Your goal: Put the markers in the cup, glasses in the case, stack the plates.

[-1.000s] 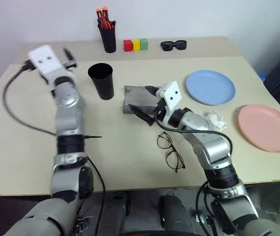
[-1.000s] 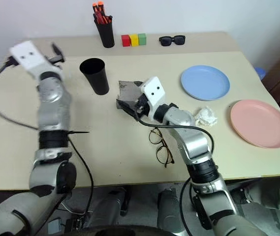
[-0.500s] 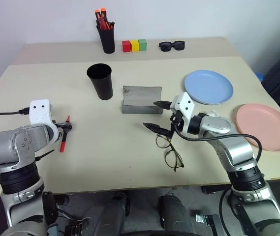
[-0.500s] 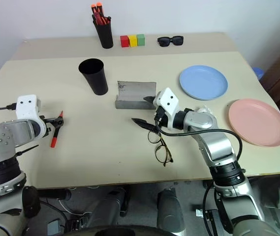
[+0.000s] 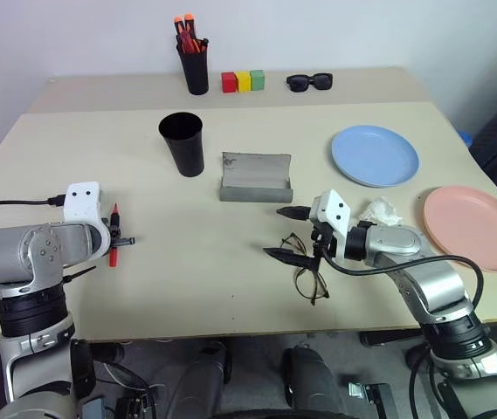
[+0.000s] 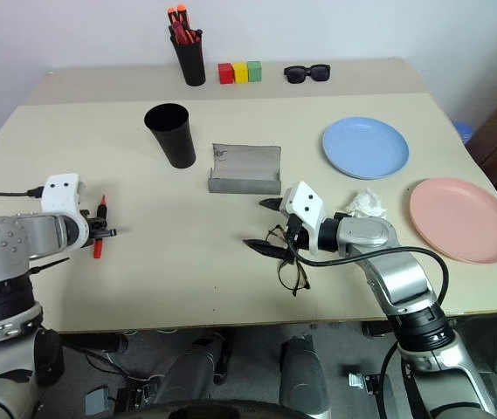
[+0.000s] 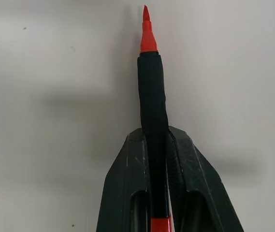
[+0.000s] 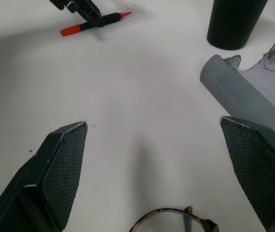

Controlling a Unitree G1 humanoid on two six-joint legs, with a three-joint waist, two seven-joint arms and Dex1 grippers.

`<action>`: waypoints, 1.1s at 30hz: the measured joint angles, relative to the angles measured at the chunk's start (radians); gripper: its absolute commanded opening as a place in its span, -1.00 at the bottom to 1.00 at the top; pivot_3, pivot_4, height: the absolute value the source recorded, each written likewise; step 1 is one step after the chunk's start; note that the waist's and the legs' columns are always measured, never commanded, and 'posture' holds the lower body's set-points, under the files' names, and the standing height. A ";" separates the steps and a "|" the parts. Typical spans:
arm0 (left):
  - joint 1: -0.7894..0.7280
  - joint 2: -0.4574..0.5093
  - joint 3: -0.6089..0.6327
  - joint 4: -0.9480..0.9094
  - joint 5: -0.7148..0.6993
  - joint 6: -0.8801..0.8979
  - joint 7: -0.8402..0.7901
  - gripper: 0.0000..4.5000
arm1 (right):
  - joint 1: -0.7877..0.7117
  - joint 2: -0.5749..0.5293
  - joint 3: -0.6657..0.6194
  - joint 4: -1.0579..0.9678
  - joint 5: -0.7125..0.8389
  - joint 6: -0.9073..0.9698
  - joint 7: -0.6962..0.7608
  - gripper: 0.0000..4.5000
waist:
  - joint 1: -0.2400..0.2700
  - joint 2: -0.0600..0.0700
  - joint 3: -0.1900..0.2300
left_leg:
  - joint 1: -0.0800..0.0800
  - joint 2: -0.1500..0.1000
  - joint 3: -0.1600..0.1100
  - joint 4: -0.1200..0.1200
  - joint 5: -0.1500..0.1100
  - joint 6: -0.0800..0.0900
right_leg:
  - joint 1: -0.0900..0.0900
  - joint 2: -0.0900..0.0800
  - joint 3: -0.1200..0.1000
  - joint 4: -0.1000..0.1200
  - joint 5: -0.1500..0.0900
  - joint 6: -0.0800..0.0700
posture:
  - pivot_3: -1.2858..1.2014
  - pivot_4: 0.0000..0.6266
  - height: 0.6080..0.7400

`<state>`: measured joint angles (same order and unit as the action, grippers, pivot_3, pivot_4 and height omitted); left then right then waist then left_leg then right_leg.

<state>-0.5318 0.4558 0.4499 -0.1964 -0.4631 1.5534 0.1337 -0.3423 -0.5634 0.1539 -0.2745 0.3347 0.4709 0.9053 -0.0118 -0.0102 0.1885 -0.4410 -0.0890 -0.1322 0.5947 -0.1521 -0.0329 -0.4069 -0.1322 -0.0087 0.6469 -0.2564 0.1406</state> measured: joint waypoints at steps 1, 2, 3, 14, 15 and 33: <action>-0.001 -0.036 0.020 -0.006 0.018 -0.096 0.005 -0.95 | 0.000 0.000 0.000 0.000 -0.001 0.000 -0.001 1.00 | 0.002 0.000 0.000 | 0.000 0.000 0.000 0.000 0.000 0.000 | 0.000 0.000 0.000 -0.001 0.000 0.000 | 0.03 -0.52 1.00; 0.001 -0.053 0.027 -0.014 0.034 -0.185 0.004 -0.95 | 0.000 0.000 0.001 -0.001 -0.003 -0.001 -0.002 1.00 | 0.003 -0.002 0.001 | -0.001 0.000 0.000 0.000 0.000 -0.001 | 0.000 0.000 0.000 -0.001 0.000 0.000 | 0.03 -0.52 1.00; 0.002 -0.063 0.025 -0.025 0.060 -0.320 0.002 -0.95 | -0.001 0.002 0.001 0.000 -0.007 -0.005 -0.006 1.00 | 0.004 -0.003 0.001 | -0.001 0.000 0.000 0.000 0.000 -0.001 | 0.000 -0.001 0.000 -0.001 0.000 0.000 | 0.03 -0.52 1.00; -0.242 -0.194 -0.205 0.216 0.297 -1.186 -0.043 -0.95 | -0.301 0.278 -0.085 0.288 -0.162 -0.154 -0.422 1.00 | 0.020 -0.005 0.001 | -0.001 -0.003 0.005 0.000 0.003 0.001 | 0.000 0.000 0.001 -0.003 0.001 0.000 | 0.03 -0.52 1.00; -0.272 -0.218 -0.230 0.299 0.323 -1.268 -0.038 -0.95 | -0.314 0.297 -0.097 0.302 -0.166 -0.164 -0.453 1.00 | 0.024 -0.005 0.001 | -0.001 -0.003 0.005 0.000 0.002 0.001 | 0.000 0.000 0.001 -0.003 0.001 0.000 | 0.03 -0.52 1.00; -0.405 -0.320 -0.303 0.937 0.449 -1.899 0.005 -0.95 | -0.249 0.365 -0.092 0.236 -0.172 -0.159 -0.516 1.00 | -0.005 -0.005 0.001 | -0.001 -0.003 0.006 -0.001 0.003 0.002 | -0.002 0.000 0.001 0.001 0.001 0.000 | 0.03 -0.52 1.00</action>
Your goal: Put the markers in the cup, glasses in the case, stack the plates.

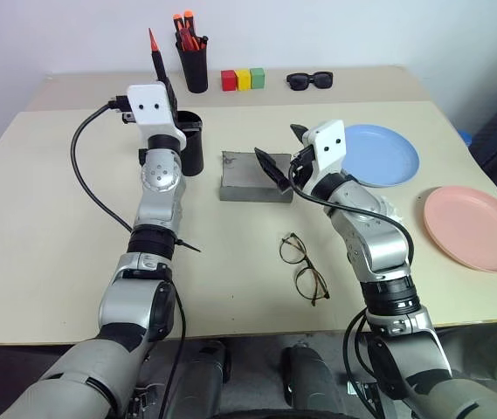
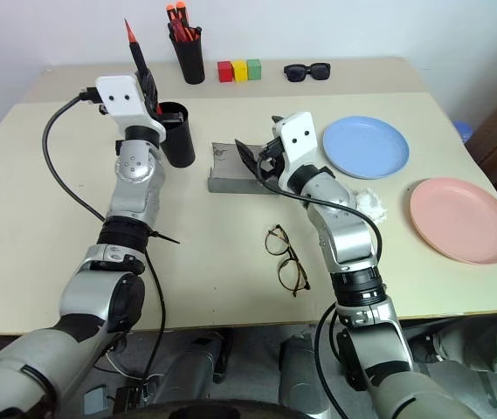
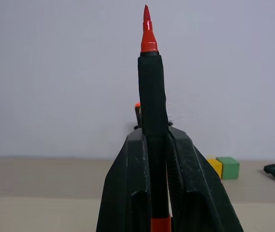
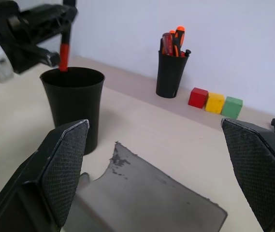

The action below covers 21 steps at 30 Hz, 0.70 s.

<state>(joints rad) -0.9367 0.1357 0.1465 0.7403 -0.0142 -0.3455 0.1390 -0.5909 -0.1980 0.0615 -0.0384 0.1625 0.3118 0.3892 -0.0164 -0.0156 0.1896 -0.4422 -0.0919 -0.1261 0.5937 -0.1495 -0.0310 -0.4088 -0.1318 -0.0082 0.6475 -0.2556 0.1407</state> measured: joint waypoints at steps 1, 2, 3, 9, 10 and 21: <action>0.001 0.000 -0.005 0.009 0.007 -0.010 0.003 -0.95 | 0.000 0.000 0.000 -0.001 0.001 0.004 0.001 1.00 | 0.000 0.000 0.000 | 0.000 0.000 0.000 0.000 0.000 0.000 | 0.000 0.000 0.000 0.000 0.000 0.000 | 0.03 -0.52 1.00; 0.001 0.000 -0.008 0.015 0.014 -0.017 0.007 -0.95 | 0.000 0.000 0.000 -0.002 0.001 0.007 0.002 1.00 | 0.000 0.000 0.000 | 0.000 0.000 0.000 0.000 0.000 0.000 | 0.000 0.000 0.000 0.000 0.000 0.000 | 0.03 -0.52 1.00; 0.001 -0.001 -0.010 0.020 0.019 -0.021 0.011 -0.95 | 0.000 0.000 0.000 -0.003 0.002 0.007 0.003 1.00 | 0.000 0.000 0.000 | 0.000 0.000 0.000 0.000 0.000 0.000 | 0.000 0.000 0.000 0.000 0.000 0.000 | 0.03 -0.52 1.00; 0.001 -0.005 -0.007 0.052 0.023 -0.036 0.020 -0.57 | 0.000 -0.001 0.000 -0.005 0.010 0.008 0.016 1.00 | 0.000 0.000 0.000 | 0.000 0.000 0.000 0.000 0.000 0.000 | 0.000 0.000 0.000 0.000 0.000 0.000 | 0.03 -0.52 1.00; 0.001 -0.006 -0.005 0.056 0.022 -0.036 0.023 -0.41 | 0.000 -0.001 0.000 -0.005 0.013 0.009 0.019 1.00 | 0.000 0.000 0.000 | 0.000 0.000 0.000 0.000 0.000 0.000 | 0.000 0.000 0.000 0.000 0.000 0.000 | 0.03 -0.52 1.00; 0.015 -0.012 0.007 0.054 0.011 -0.029 0.057 0.66 | 0.002 -0.002 0.000 -0.007 0.018 0.010 0.036 1.00 | 0.000 0.000 0.000 | 0.000 0.000 0.000 0.000 0.000 0.000 | 0.000 0.000 0.000 0.000 0.000 0.000 | 0.03 -0.52 1.00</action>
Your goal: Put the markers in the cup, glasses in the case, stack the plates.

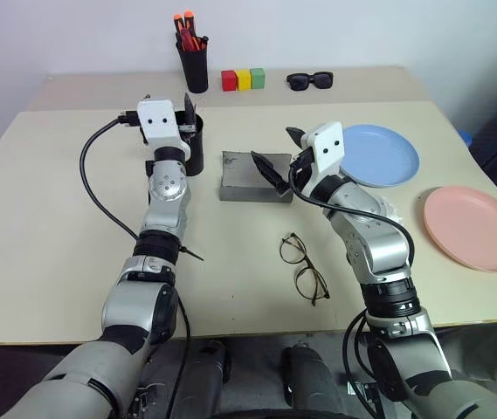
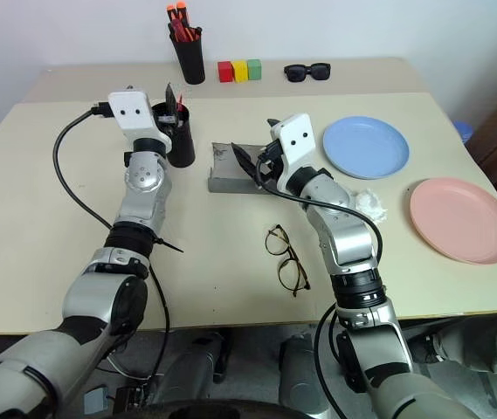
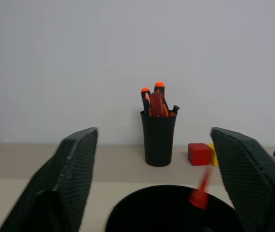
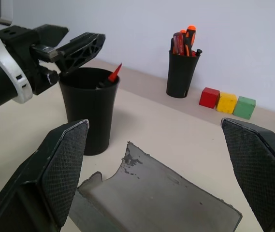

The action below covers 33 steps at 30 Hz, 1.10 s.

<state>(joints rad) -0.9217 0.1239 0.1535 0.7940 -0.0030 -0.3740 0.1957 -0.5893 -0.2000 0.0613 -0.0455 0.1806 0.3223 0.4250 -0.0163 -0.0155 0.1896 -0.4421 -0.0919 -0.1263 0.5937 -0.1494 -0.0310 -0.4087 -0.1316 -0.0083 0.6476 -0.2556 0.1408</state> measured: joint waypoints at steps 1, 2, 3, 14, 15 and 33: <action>0.000 -0.003 0.006 -0.015 -0.018 0.017 -0.007 0.66 | 0.008 -0.008 0.000 -0.009 0.001 0.004 0.011 1.00 | 0.000 0.000 0.000 | 0.000 0.000 0.000 0.000 0.000 0.000 | 0.000 0.000 0.000 0.000 0.000 0.000 | 0.03 -0.52 1.00; 0.000 -0.005 0.012 -0.033 -0.032 0.032 -0.018 0.66 | 0.015 -0.017 0.001 -0.016 0.002 0.010 0.020 1.00 | 0.000 0.000 0.000 | 0.000 0.000 0.000 0.000 0.000 0.000 | 0.000 0.000 0.000 0.000 0.000 0.000 | 0.03 -0.52 1.00; 0.003 -0.006 0.017 -0.067 -0.056 0.060 -0.050 0.66 | 0.026 -0.028 0.002 -0.028 0.005 0.018 0.035 1.00 | 0.001 0.000 0.000 | 0.000 0.000 0.000 0.000 0.000 0.000 | 0.000 0.000 0.000 0.000 0.000 0.000 | 0.03 -0.52 1.00; 0.104 0.214 -0.207 -0.595 -0.352 0.744 -0.753 0.66 | 0.157 -0.277 -0.004 -0.158 0.099 0.108 0.278 1.00 | -0.017 0.001 0.000 | 0.001 0.002 0.000 0.000 0.000 0.000 | 0.001 0.002 0.000 0.000 0.000 0.000 | 0.03 -0.52 1.00; 0.102 0.260 -0.251 -0.590 -0.337 0.793 -0.817 0.66 | 0.175 -0.315 -0.008 -0.185 0.120 0.127 0.311 1.00 | -0.018 0.001 0.000 | 0.001 0.002 0.000 0.000 0.000 0.000 | 0.001 0.002 0.000 0.000 0.000 0.000 | 0.03 -0.52 1.00; -0.137 0.241 -0.490 0.051 -0.049 0.630 -1.238 0.26 | 0.426 -0.508 -0.115 -0.291 0.196 0.180 0.445 1.00 | 0.006 -0.001 0.001 | -0.001 0.002 0.000 0.001 -0.001 0.002 | 0.002 -0.001 0.000 -0.004 -0.001 0.000 | 0.03 -0.52 1.00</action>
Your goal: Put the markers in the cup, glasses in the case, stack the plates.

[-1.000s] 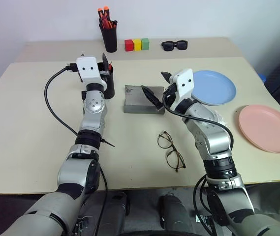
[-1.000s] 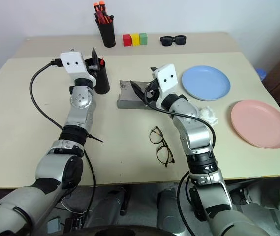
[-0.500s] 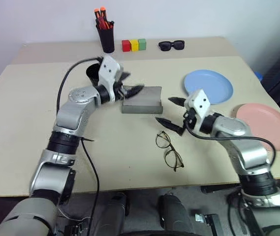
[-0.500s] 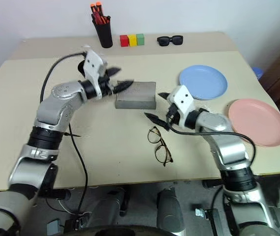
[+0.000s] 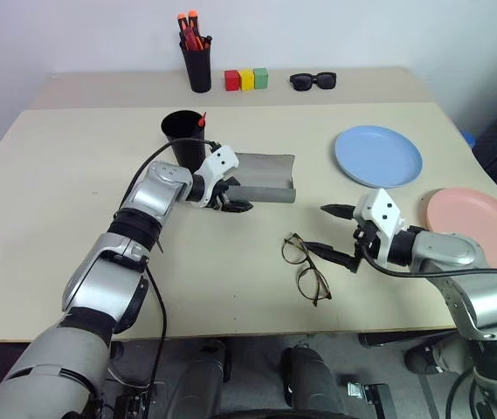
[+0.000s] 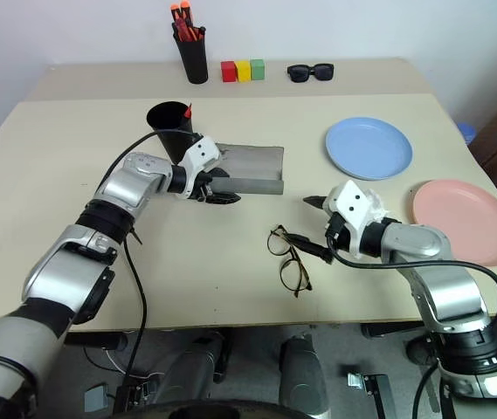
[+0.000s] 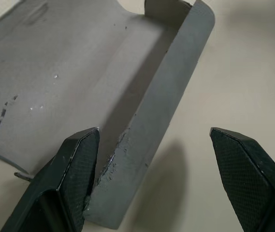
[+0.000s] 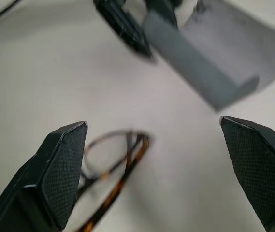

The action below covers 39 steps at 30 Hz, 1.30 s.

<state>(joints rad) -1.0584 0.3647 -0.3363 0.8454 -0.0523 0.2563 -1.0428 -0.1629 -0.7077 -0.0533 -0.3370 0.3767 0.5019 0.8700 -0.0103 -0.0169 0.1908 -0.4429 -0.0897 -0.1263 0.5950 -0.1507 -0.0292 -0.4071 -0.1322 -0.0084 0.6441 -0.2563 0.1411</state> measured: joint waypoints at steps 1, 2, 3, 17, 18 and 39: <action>-0.007 -0.003 0.000 0.018 0.007 -0.017 -0.007 0.05 | 0.011 0.000 -0.004 0.000 0.000 -0.003 0.000 1.00 | -0.001 0.000 0.000 | 0.000 0.000 0.000 0.000 0.000 0.000 | 0.000 0.000 0.000 0.000 0.000 0.000 | 0.03 -0.52 1.00; -0.010 -0.007 0.000 0.030 0.019 -0.037 -0.012 -0.18 | 0.020 0.000 -0.007 0.000 0.000 -0.007 -0.001 1.00 | -0.002 0.000 0.000 | 0.000 0.000 0.000 0.000 0.000 0.000 | 0.000 0.000 0.000 0.000 0.000 0.000 | 0.03 -0.52 1.00; -0.010 -0.012 0.000 0.040 0.024 -0.052 -0.017 -0.43 | 0.024 0.000 -0.009 0.000 0.000 -0.009 -0.001 1.00 | -0.002 0.000 0.000 | 0.000 0.000 0.000 0.000 0.000 0.000 | 0.000 0.000 0.000 0.000 0.000 0.000 | 0.03 -0.52 1.00; 0.122 0.065 0.030 -0.113 0.021 -0.280 -0.184 -0.98 | 0.014 0.000 -0.006 0.019 -0.009 -0.028 -0.019 1.00 | -0.005 0.000 0.000 | 0.000 0.001 -0.003 0.000 0.000 0.000 | 0.000 0.000 0.000 0.001 0.000 0.000 | 0.03 -0.52 1.00; 0.132 0.080 0.035 -0.136 0.020 -0.282 -0.202 -0.98 | 0.011 0.000 -0.005 0.020 -0.009 -0.028 -0.019 1.00 | -0.003 0.000 0.000 | 0.000 0.001 -0.003 0.000 0.000 0.000 | 0.000 0.000 0.000 0.001 0.000 0.000 | 0.03 -0.52 1.00; 0.466 0.374 0.097 -0.783 -0.180 0.195 -0.386 0.47 | -0.084 -0.018 0.014 -0.053 0.159 0.396 -0.074 1.00 | -0.004 0.001 0.000 | 0.000 0.002 -0.005 0.000 0.000 0.001 | -0.001 -0.001 0.000 0.001 -0.002 -0.004 | 0.03 -0.52 1.00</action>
<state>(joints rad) -0.5925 0.7390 -0.2389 0.0622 -0.2326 0.4517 -1.4293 -0.2465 -0.7260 -0.0388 -0.3900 0.5357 0.8980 0.7963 -0.0138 -0.0155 0.1913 -0.4428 -0.0879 -0.1311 0.5946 -0.1512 -0.0286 -0.4076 -0.1335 -0.0080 0.6447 -0.2586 0.1374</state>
